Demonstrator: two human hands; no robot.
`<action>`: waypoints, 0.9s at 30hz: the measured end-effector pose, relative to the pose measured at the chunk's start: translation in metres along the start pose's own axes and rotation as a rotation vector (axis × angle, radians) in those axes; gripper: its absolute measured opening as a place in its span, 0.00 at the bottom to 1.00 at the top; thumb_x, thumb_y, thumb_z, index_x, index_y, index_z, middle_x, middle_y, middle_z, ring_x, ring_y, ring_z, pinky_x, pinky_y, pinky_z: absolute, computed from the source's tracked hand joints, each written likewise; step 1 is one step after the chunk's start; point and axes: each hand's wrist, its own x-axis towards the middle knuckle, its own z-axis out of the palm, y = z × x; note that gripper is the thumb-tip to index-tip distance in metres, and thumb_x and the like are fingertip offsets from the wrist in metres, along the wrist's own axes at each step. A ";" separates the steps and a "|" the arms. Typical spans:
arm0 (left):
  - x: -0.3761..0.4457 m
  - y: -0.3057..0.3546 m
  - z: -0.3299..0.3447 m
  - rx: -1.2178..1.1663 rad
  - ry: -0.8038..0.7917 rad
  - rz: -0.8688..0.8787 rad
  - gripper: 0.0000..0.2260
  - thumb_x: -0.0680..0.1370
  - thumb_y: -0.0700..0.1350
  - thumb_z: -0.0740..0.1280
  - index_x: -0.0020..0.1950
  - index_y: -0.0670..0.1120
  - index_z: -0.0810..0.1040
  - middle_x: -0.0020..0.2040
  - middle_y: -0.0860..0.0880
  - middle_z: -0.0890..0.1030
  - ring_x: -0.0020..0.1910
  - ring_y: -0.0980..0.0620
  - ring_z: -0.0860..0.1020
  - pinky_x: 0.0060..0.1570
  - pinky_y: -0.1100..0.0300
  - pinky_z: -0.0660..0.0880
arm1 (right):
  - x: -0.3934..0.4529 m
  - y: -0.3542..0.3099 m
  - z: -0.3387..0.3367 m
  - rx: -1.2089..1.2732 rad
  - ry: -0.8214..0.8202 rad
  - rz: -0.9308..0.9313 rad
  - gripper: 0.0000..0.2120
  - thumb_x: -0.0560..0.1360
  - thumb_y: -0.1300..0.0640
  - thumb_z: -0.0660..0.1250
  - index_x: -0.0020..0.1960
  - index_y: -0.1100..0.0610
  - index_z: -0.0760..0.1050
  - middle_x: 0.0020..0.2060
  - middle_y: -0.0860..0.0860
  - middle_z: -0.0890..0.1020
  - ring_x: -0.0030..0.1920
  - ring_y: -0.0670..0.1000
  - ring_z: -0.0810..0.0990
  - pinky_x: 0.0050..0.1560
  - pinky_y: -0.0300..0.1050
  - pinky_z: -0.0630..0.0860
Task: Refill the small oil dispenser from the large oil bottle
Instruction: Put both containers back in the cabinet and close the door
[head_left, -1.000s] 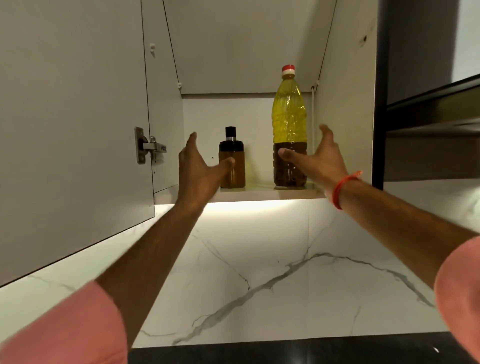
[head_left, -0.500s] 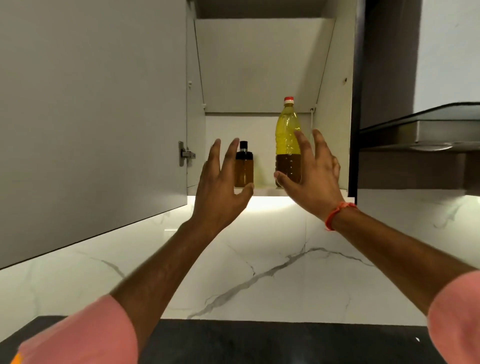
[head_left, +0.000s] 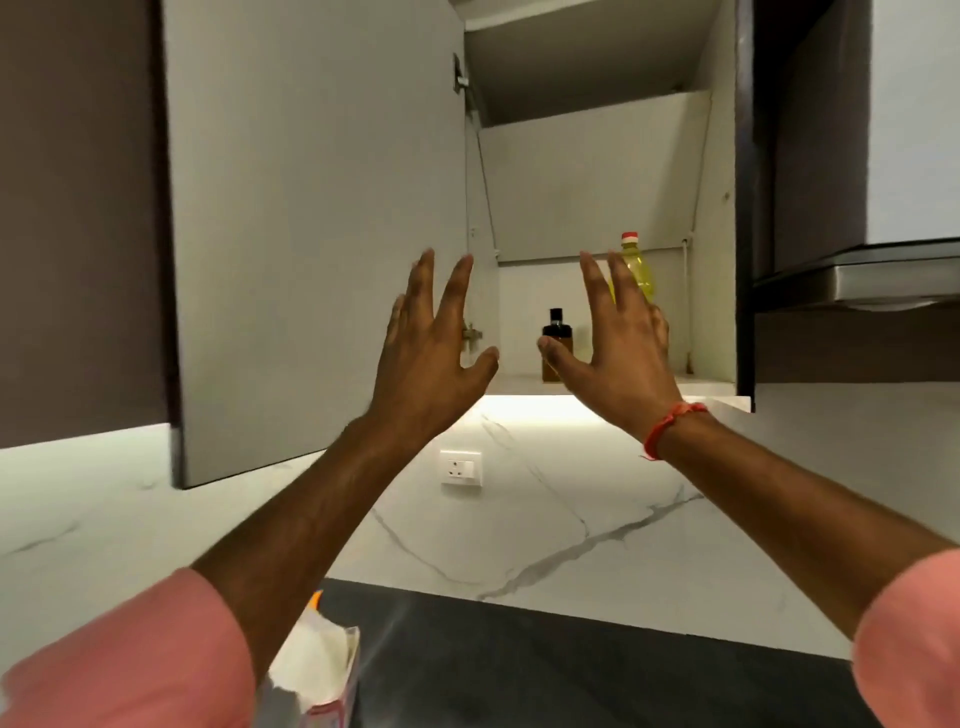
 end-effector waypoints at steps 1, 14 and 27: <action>0.002 -0.003 -0.016 0.026 0.025 0.001 0.40 0.80 0.59 0.67 0.84 0.55 0.45 0.84 0.47 0.39 0.83 0.43 0.46 0.79 0.46 0.51 | 0.000 -0.012 0.000 0.019 -0.002 -0.022 0.44 0.79 0.39 0.66 0.83 0.46 0.43 0.84 0.51 0.44 0.83 0.56 0.47 0.80 0.61 0.47; -0.011 -0.089 -0.153 0.207 0.280 -0.063 0.36 0.82 0.60 0.64 0.84 0.55 0.49 0.84 0.44 0.41 0.83 0.42 0.45 0.78 0.42 0.49 | -0.006 -0.171 0.042 0.268 -0.120 -0.310 0.40 0.81 0.36 0.59 0.83 0.47 0.41 0.84 0.51 0.46 0.83 0.54 0.50 0.80 0.57 0.50; -0.037 -0.065 -0.154 -0.740 0.253 -0.366 0.28 0.83 0.65 0.53 0.82 0.62 0.53 0.82 0.60 0.59 0.79 0.55 0.60 0.76 0.53 0.58 | -0.002 -0.198 0.027 0.432 -0.123 -0.391 0.37 0.82 0.38 0.58 0.83 0.46 0.45 0.84 0.50 0.49 0.82 0.54 0.54 0.77 0.57 0.59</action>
